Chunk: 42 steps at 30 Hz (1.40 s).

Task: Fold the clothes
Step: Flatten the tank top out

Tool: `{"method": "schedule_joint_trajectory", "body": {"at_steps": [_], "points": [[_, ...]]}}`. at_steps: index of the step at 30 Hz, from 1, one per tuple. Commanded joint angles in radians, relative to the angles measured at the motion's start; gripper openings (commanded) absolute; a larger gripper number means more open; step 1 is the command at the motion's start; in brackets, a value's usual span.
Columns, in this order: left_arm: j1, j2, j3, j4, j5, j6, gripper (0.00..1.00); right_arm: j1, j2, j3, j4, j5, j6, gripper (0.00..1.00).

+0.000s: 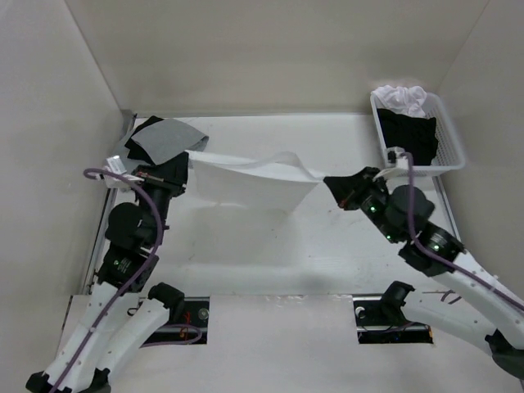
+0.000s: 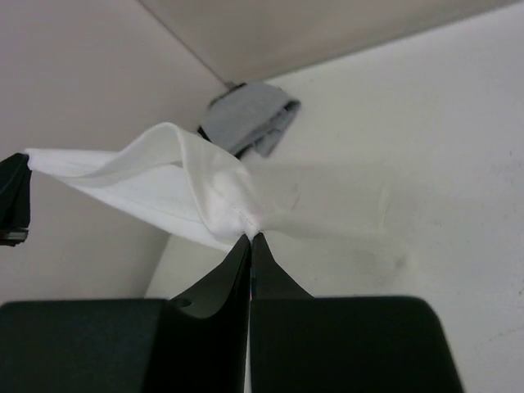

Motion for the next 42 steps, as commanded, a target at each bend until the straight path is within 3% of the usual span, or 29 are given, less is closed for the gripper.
{"method": "schedule_joint_trajectory", "body": {"at_steps": [1, 6, 11, 16, 21, 26, 32, 36, 42], "points": [[-0.066, -0.011, 0.127, 0.024, -0.041, 0.017, 0.0, 0.072, -0.04, 0.185, -0.158, 0.106, -0.106, 0.0], [-0.169, 0.035, 0.224, 0.104, -0.125, 0.116, 0.0, 0.146, 0.015, 0.365, -0.199, 0.144, -0.178, 0.01], [-0.212, 0.114, 0.209, 0.198, -0.22, 0.204, 0.0, 0.094, 0.102, 0.386, -0.161, 0.079, -0.186, 0.01], [-0.142, 0.249, 0.155, 0.253, -0.231, 0.18, 0.0, -0.088, 0.229, 0.363, -0.074, -0.081, -0.155, 0.01], [0.012, 0.439, 0.184, 0.285, -0.129, 0.082, 0.0, -0.268, 0.456, 0.437, 0.001, -0.246, -0.126, 0.01], [0.156, 0.584, 0.343, 0.276, 0.011, 0.011, 0.0, -0.361, 0.624, 0.631, 0.017, -0.319, -0.127, 0.0], [0.196, 0.595, 0.424, 0.285, 0.073, -0.008, 0.0, -0.395, 0.621, 0.779, -0.02, -0.343, -0.138, 0.01], [0.185, 0.546, 0.31, 0.333, 0.079, -0.012, 0.0, -0.392, 0.569, 0.675, 0.001, -0.345, -0.146, 0.01], [0.159, 0.516, 0.03, 0.4, 0.073, -0.063, 0.0, -0.391, 0.475, 0.286, 0.154, -0.342, -0.078, 0.01]]}}
